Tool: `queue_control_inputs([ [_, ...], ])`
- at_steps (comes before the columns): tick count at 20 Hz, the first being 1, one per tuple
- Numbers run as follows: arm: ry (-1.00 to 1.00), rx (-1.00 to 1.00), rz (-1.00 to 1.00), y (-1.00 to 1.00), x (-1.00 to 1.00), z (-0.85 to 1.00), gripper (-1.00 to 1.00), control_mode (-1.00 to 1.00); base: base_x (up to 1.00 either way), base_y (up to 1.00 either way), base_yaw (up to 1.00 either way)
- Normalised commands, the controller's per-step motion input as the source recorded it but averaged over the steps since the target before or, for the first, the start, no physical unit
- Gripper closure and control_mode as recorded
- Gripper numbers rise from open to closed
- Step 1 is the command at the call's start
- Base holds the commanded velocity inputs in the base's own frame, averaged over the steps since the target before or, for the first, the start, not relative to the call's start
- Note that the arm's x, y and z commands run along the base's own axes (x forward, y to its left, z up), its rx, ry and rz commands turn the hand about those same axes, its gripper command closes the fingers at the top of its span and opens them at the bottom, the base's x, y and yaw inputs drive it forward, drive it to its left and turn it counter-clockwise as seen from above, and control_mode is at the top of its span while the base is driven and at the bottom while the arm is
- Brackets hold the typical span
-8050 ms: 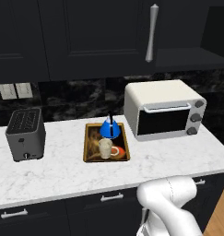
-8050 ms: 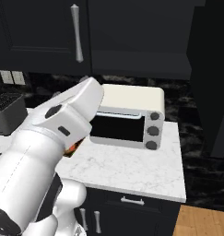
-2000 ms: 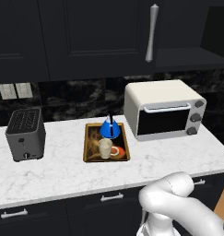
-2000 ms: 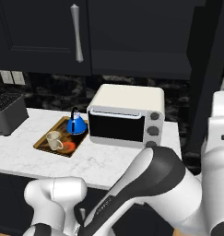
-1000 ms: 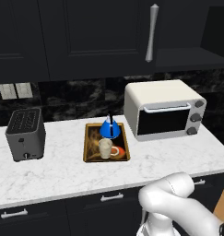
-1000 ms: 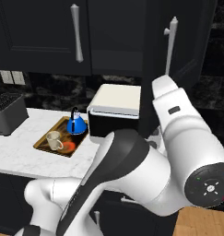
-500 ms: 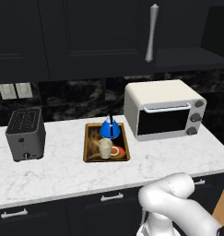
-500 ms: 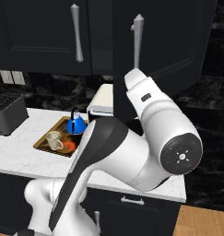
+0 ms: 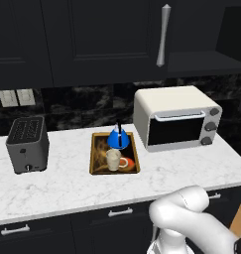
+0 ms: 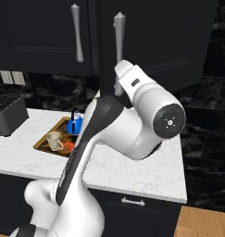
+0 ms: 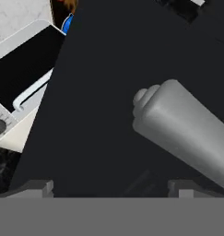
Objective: Pick the kettle from the counter and place it on the tray. Then pick the mug from the cabinet and place it on the tray. Then close the cabinet doors.
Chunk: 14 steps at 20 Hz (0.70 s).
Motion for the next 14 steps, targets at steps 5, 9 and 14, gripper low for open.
queue_control_inputs([
  [5, 0.00, -0.08, 0.05, 0.34, 0.73, -0.01, -1.00, -1.00, 0.00, 0.00, 0.00],
  [9, 0.00, -0.11, 0.03, 0.45, 0.75, -0.03, -1.00, -1.00, 0.00, 0.00, 0.00],
  [14, 0.04, -0.13, 0.03, 0.49, 0.80, -0.02, -1.00, -1.00, 0.00, 0.00, 0.00],
])
